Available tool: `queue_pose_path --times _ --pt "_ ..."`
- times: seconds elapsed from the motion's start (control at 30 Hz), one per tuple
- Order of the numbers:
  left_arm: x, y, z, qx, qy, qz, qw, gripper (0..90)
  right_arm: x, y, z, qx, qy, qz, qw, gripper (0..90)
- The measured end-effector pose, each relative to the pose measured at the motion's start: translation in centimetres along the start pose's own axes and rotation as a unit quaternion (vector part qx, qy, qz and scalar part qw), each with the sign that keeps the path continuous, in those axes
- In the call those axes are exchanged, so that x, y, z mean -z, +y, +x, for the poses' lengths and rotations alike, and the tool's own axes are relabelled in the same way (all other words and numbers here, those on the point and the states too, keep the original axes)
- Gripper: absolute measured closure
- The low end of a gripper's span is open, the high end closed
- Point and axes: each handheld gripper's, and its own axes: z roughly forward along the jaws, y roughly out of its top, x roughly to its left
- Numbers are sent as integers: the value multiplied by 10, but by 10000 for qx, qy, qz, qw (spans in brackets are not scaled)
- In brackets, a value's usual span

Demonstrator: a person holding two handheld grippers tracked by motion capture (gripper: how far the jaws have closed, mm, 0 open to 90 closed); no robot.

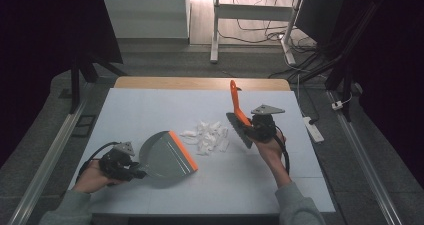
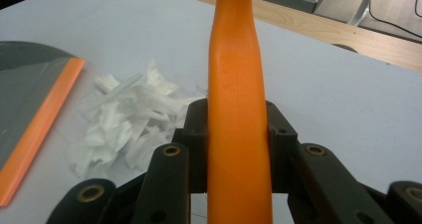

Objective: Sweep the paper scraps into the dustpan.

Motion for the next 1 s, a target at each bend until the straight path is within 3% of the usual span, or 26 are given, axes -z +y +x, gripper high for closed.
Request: queue_pose_path --times 0.13,0.43,1.0 --pt "-1 1 2 16 -38 9 10000 617 -16 4 -4 -129 -44 105 9999 706" --pt "-4 2 6 39 -135 8 9999 617 -46 14 -4 -106 -206 421 9988 706" --pt "-6 3 7 52 -173 20 9998 617 -66 18 1 -114 -268 651 9975 706"
